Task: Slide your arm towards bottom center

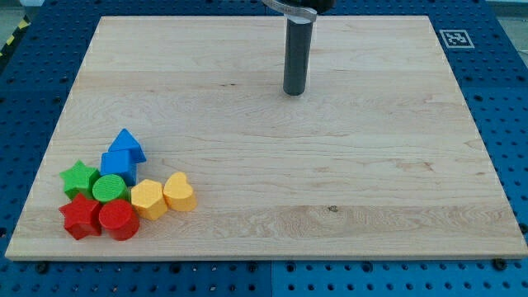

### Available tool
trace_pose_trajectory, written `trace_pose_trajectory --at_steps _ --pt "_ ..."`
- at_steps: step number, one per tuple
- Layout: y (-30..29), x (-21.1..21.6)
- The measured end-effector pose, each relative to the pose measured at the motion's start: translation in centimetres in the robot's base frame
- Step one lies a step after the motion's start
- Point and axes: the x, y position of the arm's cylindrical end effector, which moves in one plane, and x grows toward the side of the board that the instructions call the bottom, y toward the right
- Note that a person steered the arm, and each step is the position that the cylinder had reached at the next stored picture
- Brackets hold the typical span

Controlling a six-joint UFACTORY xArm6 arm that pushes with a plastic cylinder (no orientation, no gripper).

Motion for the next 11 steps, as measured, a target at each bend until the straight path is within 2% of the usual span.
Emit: trace_pose_trajectory --at_steps 1,4,5,6,8,11 --pt "0.0 0.2" --pt "-2.5 14.4" --pt "-3.5 16.9" --pt "-3.5 17.2" --pt "-8.3 24.4" --pt "-10.8 24.5"
